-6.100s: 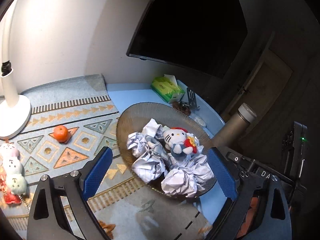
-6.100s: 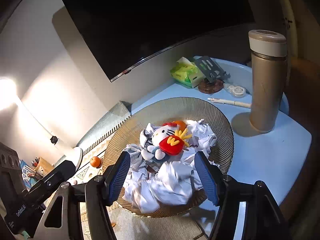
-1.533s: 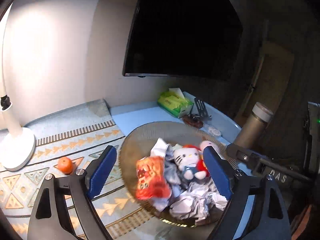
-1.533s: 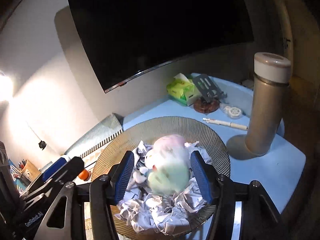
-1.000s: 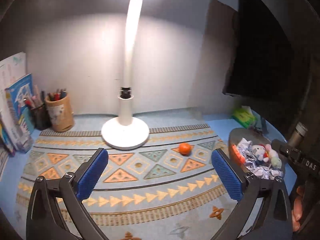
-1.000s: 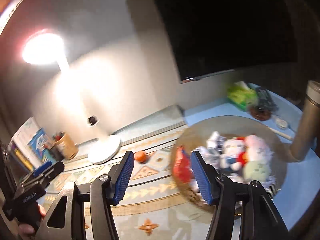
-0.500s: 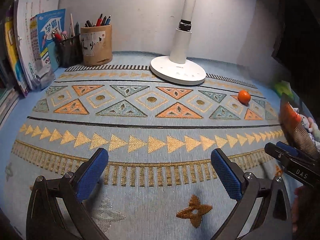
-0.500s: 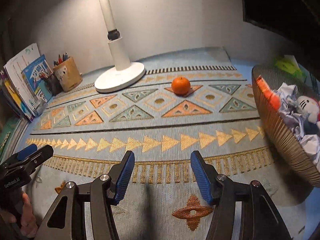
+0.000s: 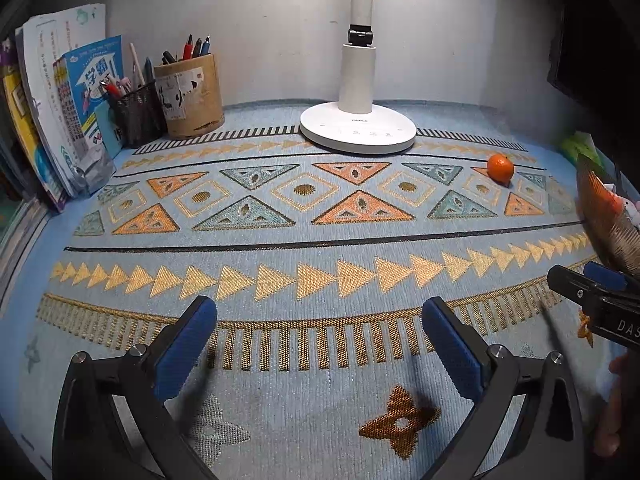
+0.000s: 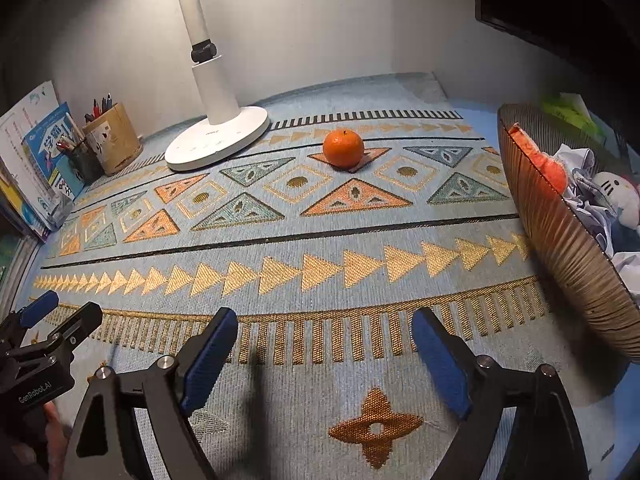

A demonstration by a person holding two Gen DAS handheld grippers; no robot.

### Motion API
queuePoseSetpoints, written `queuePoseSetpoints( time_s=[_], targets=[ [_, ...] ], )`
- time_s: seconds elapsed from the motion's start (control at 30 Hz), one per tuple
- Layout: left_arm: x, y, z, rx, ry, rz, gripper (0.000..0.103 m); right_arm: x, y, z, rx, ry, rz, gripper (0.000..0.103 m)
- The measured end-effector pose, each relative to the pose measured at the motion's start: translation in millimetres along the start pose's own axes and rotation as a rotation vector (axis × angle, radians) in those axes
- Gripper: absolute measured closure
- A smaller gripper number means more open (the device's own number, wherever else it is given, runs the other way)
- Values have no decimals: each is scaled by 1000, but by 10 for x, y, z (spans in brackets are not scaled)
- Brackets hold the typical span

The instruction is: Organize objects

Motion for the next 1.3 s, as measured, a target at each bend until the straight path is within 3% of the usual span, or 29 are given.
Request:
queuePoseSetpoints(
  time_s=[0.23, 0.33, 0.4, 0.6, 0.67, 0.87, 0.97, 1.03, 1.3],
  targets=[
    [-3, 0, 15, -9, -4, -3, 1, 132, -50, -60, -5, -5, -103, 15],
    [-6, -3, 14, -9, -4, -4, 1, 318, -35, -148, 11, 20, -77, 15],
    [-8, -8, 10, -7, -3, -5, 1, 340, -74, -172, -30, 50, -68, 15],
    [-31, -60, -17, 6, 3, -32, 1, 82, -291, -286, -43, 87, -124, 15],
    [-40, -89, -36, 12, 8, -47, 1, 27, -291, -349, -14, 89, -128, 15],
    [-98, -197, -115, 28, 46, -112, 1, -28, -284, -405, -45, 121, -118, 14],
    [-140, -270, -160, 31, 69, -156, 1, -33, -284, -384, -49, 114, -117, 9],
    [-151, -290, -152, 37, 58, -165, 1, -54, -306, -375, -56, 112, -130, 0],
    [-158, -295, -144, 50, 48, -157, 0, -60, -299, -380, -56, 115, -108, 0]
  ],
)
Point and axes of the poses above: each gripper's, at about its wrist camera, not at the fingertips, and y roughly against the way its jaws point, z to its right, x to its top, the point moved 10 cm from there along -y, roughly the way its jaws point, and after that the axes turned 4 degrees about y, right-handed, at the moved point
